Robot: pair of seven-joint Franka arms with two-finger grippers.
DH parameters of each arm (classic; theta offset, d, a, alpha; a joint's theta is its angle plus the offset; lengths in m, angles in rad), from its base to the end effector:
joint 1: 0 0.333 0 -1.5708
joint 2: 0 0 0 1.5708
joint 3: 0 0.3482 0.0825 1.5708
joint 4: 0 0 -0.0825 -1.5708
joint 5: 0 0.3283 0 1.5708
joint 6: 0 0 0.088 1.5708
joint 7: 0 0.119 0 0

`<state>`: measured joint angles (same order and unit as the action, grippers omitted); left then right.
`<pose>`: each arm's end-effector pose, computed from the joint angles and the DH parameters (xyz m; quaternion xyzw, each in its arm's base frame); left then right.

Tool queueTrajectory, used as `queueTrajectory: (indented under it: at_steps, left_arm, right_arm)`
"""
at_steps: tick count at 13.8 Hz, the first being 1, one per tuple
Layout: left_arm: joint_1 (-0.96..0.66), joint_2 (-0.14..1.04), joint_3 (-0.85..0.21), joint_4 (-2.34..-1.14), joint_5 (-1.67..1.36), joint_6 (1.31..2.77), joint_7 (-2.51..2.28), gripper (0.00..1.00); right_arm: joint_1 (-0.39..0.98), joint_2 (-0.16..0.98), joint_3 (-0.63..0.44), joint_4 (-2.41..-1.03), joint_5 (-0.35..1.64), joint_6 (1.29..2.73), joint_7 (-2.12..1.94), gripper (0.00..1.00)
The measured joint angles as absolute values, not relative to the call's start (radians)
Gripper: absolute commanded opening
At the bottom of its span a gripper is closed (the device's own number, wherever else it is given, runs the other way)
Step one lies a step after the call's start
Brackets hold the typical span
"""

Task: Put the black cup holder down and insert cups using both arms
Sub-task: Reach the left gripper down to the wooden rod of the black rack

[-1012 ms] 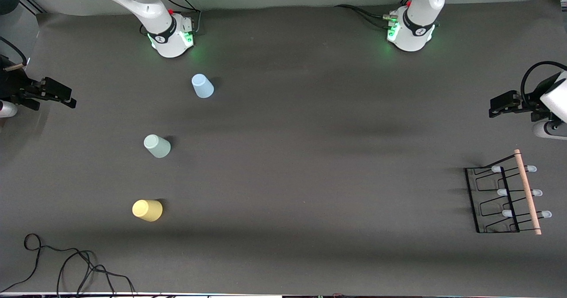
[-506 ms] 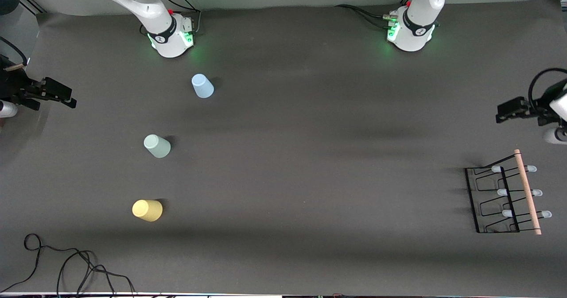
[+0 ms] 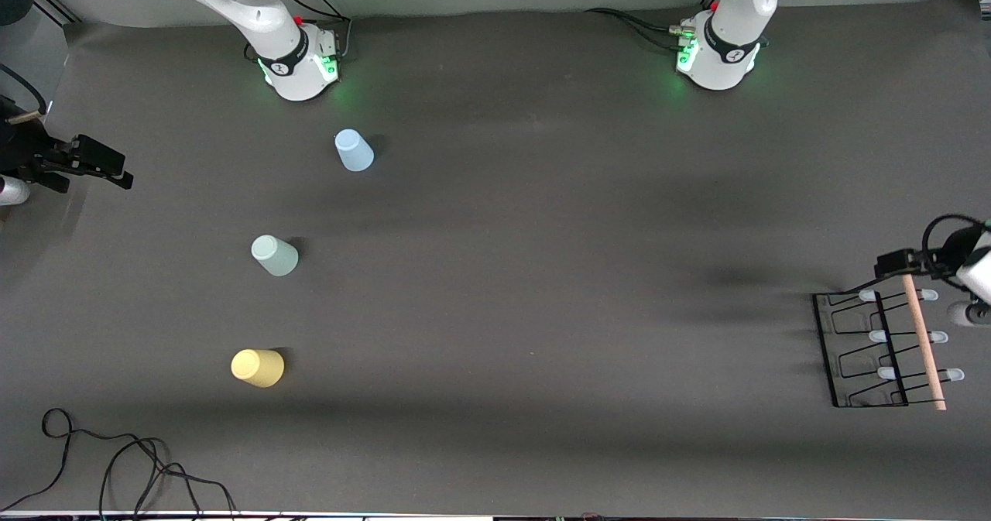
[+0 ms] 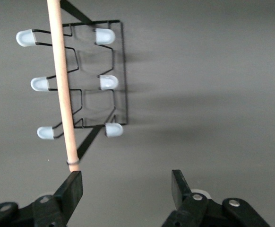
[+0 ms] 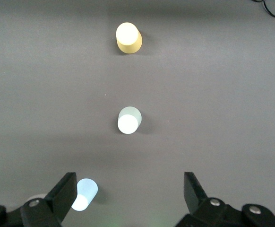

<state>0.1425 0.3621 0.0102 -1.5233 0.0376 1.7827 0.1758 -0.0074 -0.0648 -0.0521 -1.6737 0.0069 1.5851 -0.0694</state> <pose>0.6060 0.0960 0.4790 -0.9983 0.0167 0.0539 0.0113 0.4753 -0.0285 0.6346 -0.9999 -0.0049 0.0116 0.0059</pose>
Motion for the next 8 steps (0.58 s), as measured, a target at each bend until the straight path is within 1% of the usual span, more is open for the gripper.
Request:
queueTrajectory:
  at_steps: [4,5,7,8]
  left_arm:
    - [0.169,0.467,0.010,-1.523,0.098,1.876,0.219,0.86]
    - [0.178,0.486,0.010,-1.523,0.100,1.898,0.234,0.87]
    - [0.197,0.517,0.011,-1.523,0.101,1.938,0.280,0.88]
    - [0.208,0.528,0.011,-1.522,0.101,1.950,0.304,0.81]
  right_arm:
    - [-0.007,-0.066,-0.052,-1.672,0.007,1.585,-0.069,1.00]
    - [-0.007,-0.066,-0.052,-1.670,0.007,1.585,-0.069,1.00]
    - [-0.007,-0.067,-0.052,-1.666,0.007,1.585,-0.069,1.00]
    - [-0.007,-0.067,-0.052,-1.664,0.007,1.585,-0.069,1.00]
